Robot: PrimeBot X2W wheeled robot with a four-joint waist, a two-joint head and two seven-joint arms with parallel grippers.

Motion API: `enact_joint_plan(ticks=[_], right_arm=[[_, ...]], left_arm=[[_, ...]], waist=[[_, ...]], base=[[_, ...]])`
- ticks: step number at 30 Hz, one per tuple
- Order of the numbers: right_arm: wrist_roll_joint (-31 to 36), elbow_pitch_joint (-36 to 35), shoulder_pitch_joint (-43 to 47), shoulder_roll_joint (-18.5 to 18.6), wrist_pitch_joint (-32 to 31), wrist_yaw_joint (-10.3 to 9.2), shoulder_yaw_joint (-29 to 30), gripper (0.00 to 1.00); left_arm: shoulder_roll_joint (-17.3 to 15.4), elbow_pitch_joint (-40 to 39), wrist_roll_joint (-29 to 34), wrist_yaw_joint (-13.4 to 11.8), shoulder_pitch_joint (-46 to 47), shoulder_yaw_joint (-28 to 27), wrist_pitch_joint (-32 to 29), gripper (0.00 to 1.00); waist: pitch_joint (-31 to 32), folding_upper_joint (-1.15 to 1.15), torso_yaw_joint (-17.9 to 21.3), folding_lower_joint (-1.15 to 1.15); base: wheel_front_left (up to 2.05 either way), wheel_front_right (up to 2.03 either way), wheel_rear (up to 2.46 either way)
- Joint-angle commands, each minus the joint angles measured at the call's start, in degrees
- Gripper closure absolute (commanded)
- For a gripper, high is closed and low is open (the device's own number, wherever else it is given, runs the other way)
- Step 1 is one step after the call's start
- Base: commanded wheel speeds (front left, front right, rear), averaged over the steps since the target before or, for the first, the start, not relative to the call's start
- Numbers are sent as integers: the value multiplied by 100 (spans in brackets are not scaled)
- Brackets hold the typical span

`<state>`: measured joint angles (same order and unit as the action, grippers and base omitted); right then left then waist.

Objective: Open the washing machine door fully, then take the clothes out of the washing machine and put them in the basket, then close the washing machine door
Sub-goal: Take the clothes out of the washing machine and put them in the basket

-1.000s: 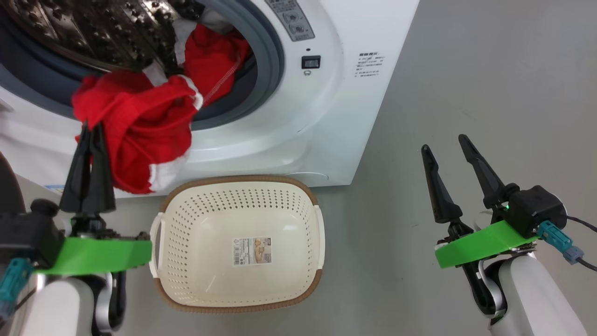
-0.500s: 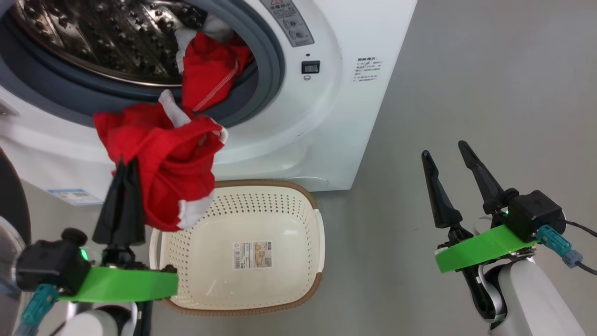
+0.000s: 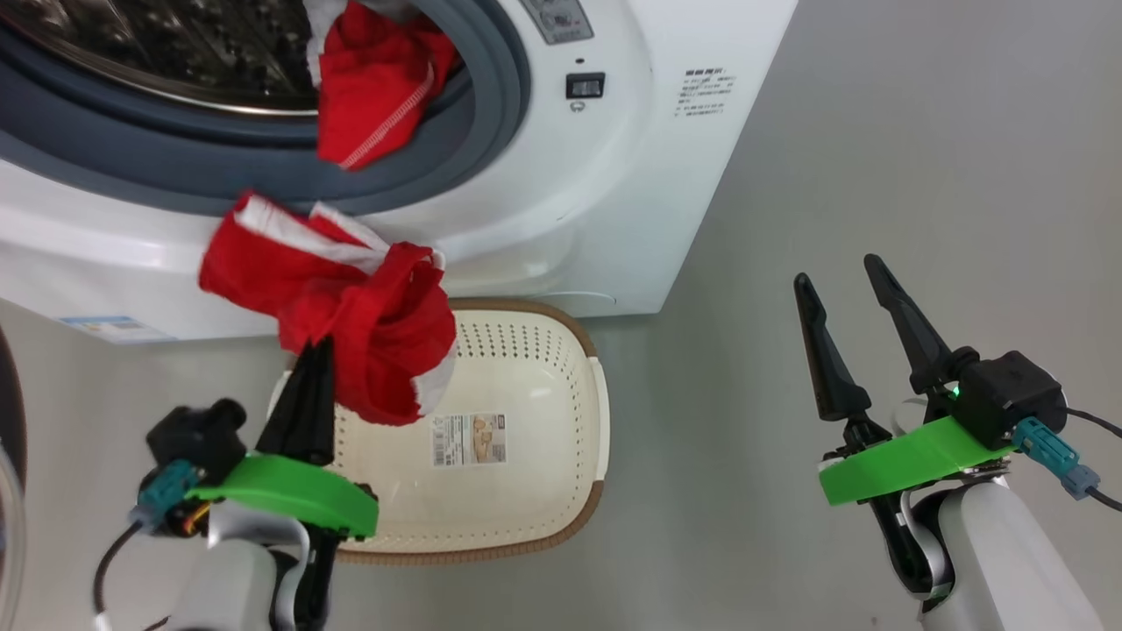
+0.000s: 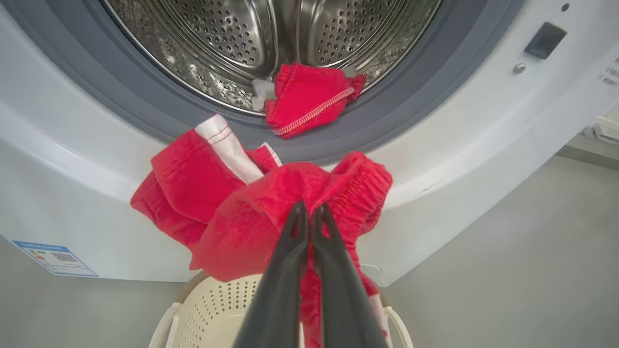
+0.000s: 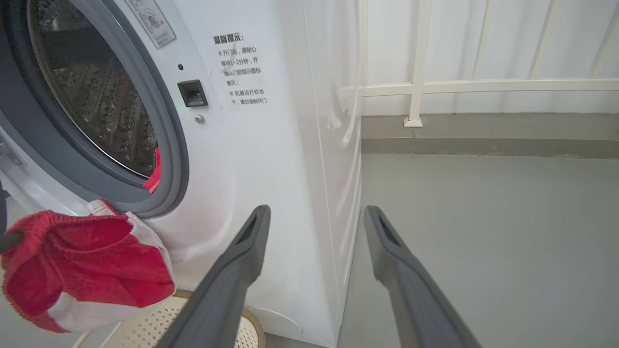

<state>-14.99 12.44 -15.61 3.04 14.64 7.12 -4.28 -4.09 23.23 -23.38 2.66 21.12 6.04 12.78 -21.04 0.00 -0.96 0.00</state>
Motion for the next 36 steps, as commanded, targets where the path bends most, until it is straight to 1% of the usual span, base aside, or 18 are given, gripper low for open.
enact_joint_plan(ticks=[1, 9, 10, 11, 12, 18, 24, 31, 33, 34, 36], right_arm=[[29, -168, -124, -16, 36, 36, -113, 0], [39, -172, -205, -16, 36, 36, -67, 0], [39, -172, -205, -16, 36, 36, -67, 0], [33, -163, -235, -16, 36, 36, -79, 0], [33, -163, -235, -16, 36, 36, -79, 0], [5, -134, -266, -16, 36, 36, -133, 0], [-26, -124, -299, -16, 36, 36, -159, 0], [-23, -133, -339, -16, 36, 36, -150, 0], [-14, -134, -343, -16, 36, 36, -137, 0], [-11, -134, -347, -16, 36, 36, -131, 0], [-9, -120, -362, -16, 36, 36, -126, 0]], left_arm=[[-78, 227, -37, 98, 283, -97, 88, 100], [8, 2064, -65, 269, 1046, 94, 183, 100], [8, 2064, -65, 269, 1046, 94, 183, 100], [19, 2542, -59, 315, 1253, 177, 186, 100], [19, 2542, -59, 315, 1253, 177, 186, 100], [53, 3770, -75, 434, 1809, 509, -42, 100], [70, 4484, -183, 472, 2134, 684, -141, 100], [88, 4770, -304, 480, 2297, 920, -175, 100], [93, 4786, -370, 481, 2326, 990, -179, 54], [95, 4789, -415, 481, 2337, 1010, -164, 0], [99, 4782, -508, 481, 2354, 1061, -142, 0]], waist=[[-183, 0, 44, 0], [-510, 0, 135, 0], [-510, 0, 135, 0], [-565, 0, 168, 0], [-565, 0, 168, 0], [-683, 0, 285, 0], [-838, 0, 413, 0], [-1012, 0, 450, 0], [-1040, 0, 440, 0], [-1049, 0, 433, 0], [-1053, 0, 414, 0]], base=[[0, 0, 0], [0, 0, 0], [0, 0, 0], [0, 0, 0], [0, 0, 0], [0, 0, 0], [0, 0, 0], [0, 0, 0], [0, 0, 0], [0, 0, 0], [0, 0, 0]])
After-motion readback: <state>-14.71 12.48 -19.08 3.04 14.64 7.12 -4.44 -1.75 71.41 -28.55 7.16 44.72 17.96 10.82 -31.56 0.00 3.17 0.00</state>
